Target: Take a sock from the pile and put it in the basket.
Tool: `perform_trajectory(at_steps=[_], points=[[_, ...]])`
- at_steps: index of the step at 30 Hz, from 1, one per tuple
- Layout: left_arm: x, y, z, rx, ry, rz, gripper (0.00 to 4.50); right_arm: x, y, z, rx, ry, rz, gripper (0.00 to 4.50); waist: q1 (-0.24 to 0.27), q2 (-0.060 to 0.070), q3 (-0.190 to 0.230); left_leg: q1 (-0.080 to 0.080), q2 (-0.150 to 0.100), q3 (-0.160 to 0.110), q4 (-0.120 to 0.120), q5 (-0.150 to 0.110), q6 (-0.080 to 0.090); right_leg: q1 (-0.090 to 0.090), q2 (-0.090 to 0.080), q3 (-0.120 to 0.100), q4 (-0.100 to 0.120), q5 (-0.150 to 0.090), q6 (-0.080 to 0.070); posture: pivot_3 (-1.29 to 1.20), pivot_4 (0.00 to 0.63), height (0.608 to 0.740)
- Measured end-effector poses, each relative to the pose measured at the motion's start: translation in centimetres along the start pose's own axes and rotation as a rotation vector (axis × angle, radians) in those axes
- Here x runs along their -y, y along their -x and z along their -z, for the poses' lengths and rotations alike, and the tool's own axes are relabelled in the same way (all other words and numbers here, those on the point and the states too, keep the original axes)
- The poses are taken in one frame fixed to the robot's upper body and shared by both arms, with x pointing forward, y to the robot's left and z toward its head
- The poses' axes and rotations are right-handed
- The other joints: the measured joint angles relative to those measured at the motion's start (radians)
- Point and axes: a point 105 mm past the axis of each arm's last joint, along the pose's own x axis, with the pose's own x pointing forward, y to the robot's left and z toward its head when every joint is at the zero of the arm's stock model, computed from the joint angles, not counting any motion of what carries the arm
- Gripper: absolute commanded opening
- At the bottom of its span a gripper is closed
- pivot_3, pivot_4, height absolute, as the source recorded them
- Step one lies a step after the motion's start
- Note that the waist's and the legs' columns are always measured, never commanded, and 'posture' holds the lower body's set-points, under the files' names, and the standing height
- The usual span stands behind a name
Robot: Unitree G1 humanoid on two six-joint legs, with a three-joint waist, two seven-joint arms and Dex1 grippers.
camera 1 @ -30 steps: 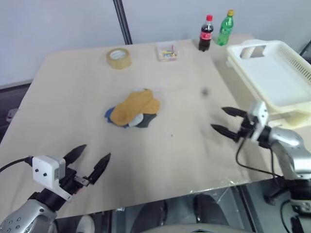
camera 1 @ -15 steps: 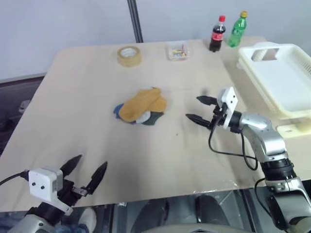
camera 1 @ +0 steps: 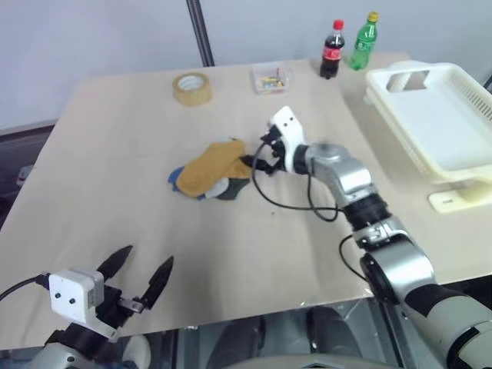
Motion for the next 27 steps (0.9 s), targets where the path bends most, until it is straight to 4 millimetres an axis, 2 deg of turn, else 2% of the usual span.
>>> perform_trajectory(at_steps=[5, 11, 14, 17, 19, 22, 24, 26, 27], points=[[0.2, 0.4, 0.1, -0.006, -0.018, 0.004, 4.5, -0.8, -1.7, 0.2, -0.025, -0.036, -0.002, 4.47, -0.004, 0.0, 0.0, 0.0, 0.001, 0.003, -0.001, 0.0, 0.0, -0.002, 0.002, 0.003, 0.001, 0.0, 0.0, 0.0, 0.15, 0.74], [0.4, 0.5, 0.0, 0.001, -0.029, 0.007, 4.5, -2.2, -3.0, -1.4, 0.015, -0.068, -0.037, 4.47, -0.005, 0.001, 0.0, 0.0, 0.002, 0.006, -0.001, 0.0, 0.0, -0.004, 0.003, 0.006, 0.003, 0.0, 0.0, 0.0, 0.15, 0.74], [0.4, 0.5, 0.0, 0.003, -0.031, 0.006, 4.5, -2.6, -3.5, -0.9, 0.002, -0.09, -0.04, 4.47, -0.005, 0.001, 0.0, 0.0, 0.002, 0.007, -0.001, 0.0, 0.0, -0.005, 0.003, 0.007, 0.003, 0.0, 0.0, 0.0, 0.15, 0.74], [0.4, 0.5, 0.0, 0.005, -0.034, 0.004, 4.5, -1.9, -3.6, -0.2, -0.014, -0.106, 0.02, 4.47, -0.004, 0.001, 0.0, 0.0, 0.002, 0.008, -0.001, 0.0, 0.0, -0.005, 0.003, 0.007, 0.003, 0.0, 0.0, 0.0, 0.15, 0.74], [0.4, 0.5, 0.0, 0.005, -0.037, 0.003, 4.5, -1.5, -3.5, -0.6, 0.02, -0.13, 0.032, 4.47, -0.005, 0.001, 0.001, 0.0, 0.002, 0.008, -0.001, 0.0, 0.0, -0.005, 0.004, 0.007, 0.003, 0.0, 0.0, 0.0, 0.15, 0.74], [0.6, 0.3, 0.0, 0.007, -0.033, 0.005, 4.5, -1.3, -2.3, -3.4, 0.174, -0.143, -0.026, 4.47, -0.005, 0.001, 0.001, 0.0, 0.003, 0.008, -0.001, -0.001, 0.0, -0.006, 0.004, 0.008, 0.003, 0.0, 0.0, 0.0, 0.15, 0.74], [0.7, -0.1, -0.1, 0.019, -0.036, 0.006, 4.5, -2.1, 0.0, -5.8, 0.316, -0.042, -0.126, 4.47, -0.001, 0.001, 0.0, 0.0, 0.003, 0.007, -0.001, -0.001, 0.001, -0.005, 0.004, 0.007, 0.002, 0.0, 0.0, 0.0, 0.15, 0.74], [0.6, -0.4, -0.2, 0.024, -0.043, 0.002, 4.5, -2.7, 1.9, -6.1, 0.37, 0.024, -0.19, 4.47, 0.001, 0.0, 0.0, -0.001, 0.002, 0.007, -0.001, -0.001, 0.001, -0.005, 0.003, 0.007, 0.002, 0.0, 0.0, 0.0, 0.15, 0.74], [0.5, -0.8, -0.3, 0.033, -0.05, -0.007, 4.5, -2.9, 3.8, -5.6, 0.395, 0.06, -0.226, 4.47, 0.007, 0.0, 0.0, -0.001, 0.002, 0.006, 0.001, -0.002, 0.002, -0.005, 0.003, 0.006, 0.001, 0.0, 0.0, 0.0, 0.15, 0.74]])
